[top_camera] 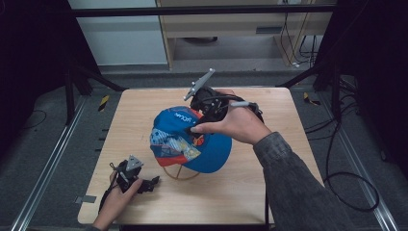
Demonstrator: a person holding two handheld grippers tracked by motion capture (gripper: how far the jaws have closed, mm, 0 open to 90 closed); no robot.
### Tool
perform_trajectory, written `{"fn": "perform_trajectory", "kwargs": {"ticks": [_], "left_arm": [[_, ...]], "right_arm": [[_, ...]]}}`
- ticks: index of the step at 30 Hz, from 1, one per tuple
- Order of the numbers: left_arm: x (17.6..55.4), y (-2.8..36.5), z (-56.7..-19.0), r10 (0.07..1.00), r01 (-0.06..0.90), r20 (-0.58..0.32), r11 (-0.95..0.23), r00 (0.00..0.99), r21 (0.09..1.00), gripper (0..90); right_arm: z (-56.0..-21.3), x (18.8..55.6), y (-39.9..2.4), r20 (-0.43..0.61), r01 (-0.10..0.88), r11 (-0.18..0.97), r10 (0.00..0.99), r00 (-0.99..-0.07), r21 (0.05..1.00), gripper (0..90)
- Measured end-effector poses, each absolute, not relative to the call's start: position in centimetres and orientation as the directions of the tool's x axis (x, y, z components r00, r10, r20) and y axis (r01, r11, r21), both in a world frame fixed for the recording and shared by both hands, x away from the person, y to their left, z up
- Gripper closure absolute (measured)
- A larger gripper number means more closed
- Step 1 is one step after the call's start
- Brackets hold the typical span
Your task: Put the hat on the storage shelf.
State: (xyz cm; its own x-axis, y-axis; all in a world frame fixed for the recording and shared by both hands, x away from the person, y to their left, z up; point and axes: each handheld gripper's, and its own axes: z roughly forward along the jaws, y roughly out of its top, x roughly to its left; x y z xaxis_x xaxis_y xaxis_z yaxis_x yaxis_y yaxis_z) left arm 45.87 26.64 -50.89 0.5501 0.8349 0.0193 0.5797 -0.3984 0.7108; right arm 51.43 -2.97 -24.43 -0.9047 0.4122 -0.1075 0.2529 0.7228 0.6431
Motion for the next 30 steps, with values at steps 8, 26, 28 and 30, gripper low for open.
{"fn": "perform_trajectory", "kwargs": {"ticks": [8, 26, 28, 30], "left_arm": [[45.9, 26.6, -50.9, 0.835, 0.580, 0.019, -0.398, 0.550, 0.711, 0.0], [45.9, 26.6, -50.9, 0.835, 0.579, 0.018, -0.397, 0.550, 0.712, 0.0], [45.9, 26.6, -50.9, 0.835, 0.579, 0.018, -0.398, 0.550, 0.712, 0.0], [45.9, 26.6, -50.9, 0.835, 0.579, 0.018, -0.397, 0.550, 0.712, 0.0]], "right_arm": [[-24.6, 51.1, -4.5, -0.100, 0.267, 0.707, 0.431, -0.897, 0.655, 13.2], [-25.2, 50.5, -7.5, -0.100, 0.283, 0.680, 0.466, -0.879, 0.676, 12.5], [-25.2, 50.4, -7.9, -0.101, 0.285, 0.673, 0.472, -0.876, 0.682, 12.4], [-25.3, 50.4, -8.3, -0.105, 0.283, 0.668, 0.477, -0.873, 0.688, 11.5]]}}
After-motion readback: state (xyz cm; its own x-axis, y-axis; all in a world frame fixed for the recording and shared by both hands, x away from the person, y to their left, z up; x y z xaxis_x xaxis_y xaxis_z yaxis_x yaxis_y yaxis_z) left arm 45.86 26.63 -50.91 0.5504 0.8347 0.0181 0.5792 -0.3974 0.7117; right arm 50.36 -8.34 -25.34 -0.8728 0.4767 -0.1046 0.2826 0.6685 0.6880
